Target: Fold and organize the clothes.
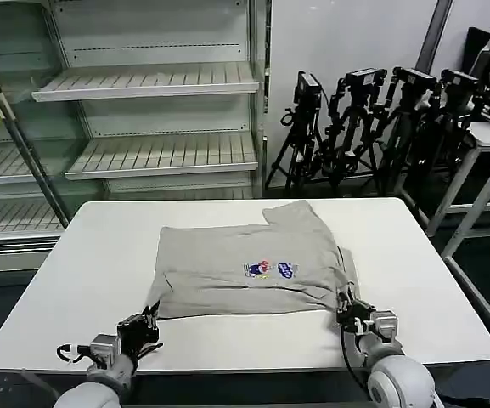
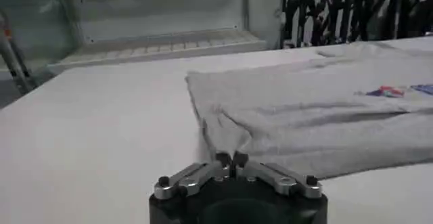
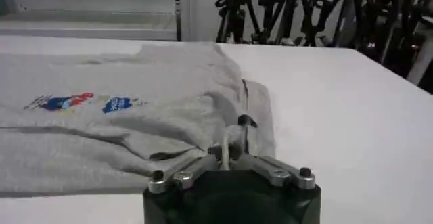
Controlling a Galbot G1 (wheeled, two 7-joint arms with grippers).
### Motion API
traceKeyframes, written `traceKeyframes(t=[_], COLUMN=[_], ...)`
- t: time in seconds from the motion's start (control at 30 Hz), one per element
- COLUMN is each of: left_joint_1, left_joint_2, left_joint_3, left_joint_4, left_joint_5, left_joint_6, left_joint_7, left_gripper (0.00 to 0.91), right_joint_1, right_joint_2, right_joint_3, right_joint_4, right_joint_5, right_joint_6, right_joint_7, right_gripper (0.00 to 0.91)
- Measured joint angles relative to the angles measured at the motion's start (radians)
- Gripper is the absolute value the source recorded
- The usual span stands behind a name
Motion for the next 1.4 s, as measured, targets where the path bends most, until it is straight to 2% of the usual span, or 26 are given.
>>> traceKeyframes(t=[0.37,0.4,0.43,0.47,0.5,0.53,0.57,1.03,1.23,1.4], left_joint_1=[0.179,0.194,0.211,0.226,0.238,0.251,0.261,0.323,0.282,0.188], left_joint_2=[-0.030,-0.031,-0.032,-0.033,-0.034,-0.036,-0.037,-0.029,-0.002,0.034], left_joint_3=[-0.021,-0.022,-0.024,-0.025,-0.027,-0.028,-0.030,-0.070,-0.098,-0.097], left_joint_4=[-0.132,-0.140,-0.148,-0.154,-0.159,-0.163,-0.165,-0.240,-0.249,-0.213], left_joint_5=[0.083,0.091,0.100,0.108,0.117,0.126,0.135,0.199,0.165,0.096], left_joint_6=[-0.041,-0.043,-0.045,-0.047,-0.048,-0.049,-0.049,-0.014,-0.002,0.014], left_joint_7=[-0.016,-0.018,-0.019,-0.020,-0.021,-0.022,-0.022,-0.016,-0.015,-0.023], left_gripper=[0.050,0.050,0.050,0.071,0.202,0.413,0.907,0.907,0.907,0.907], right_joint_1=[-0.177,-0.189,-0.198,-0.206,-0.213,-0.219,-0.224,-0.208,-0.095,0.041], right_joint_2=[-0.016,-0.015,-0.015,-0.016,-0.015,-0.015,-0.015,-0.047,-0.053,-0.044], right_joint_3=[0.085,0.092,0.097,0.102,0.107,0.112,0.117,0.184,0.163,0.103], right_joint_4=[0.139,0.146,0.151,0.155,0.160,0.166,0.171,0.241,0.197,0.111], right_joint_5=[-0.003,-0.005,-0.008,-0.011,-0.013,-0.015,-0.016,0.036,0.062,0.071], right_joint_6=[0.003,0.003,0.003,0.003,0.003,0.003,0.003,0.013,0.004,0.002], right_joint_7=[0.001,0.002,0.003,0.004,0.005,0.007,0.008,0.015,0.033,0.046], right_gripper=[0.000,0.292,0.645,0.907,0.907,0.907,0.907,0.907,0.907,0.907])
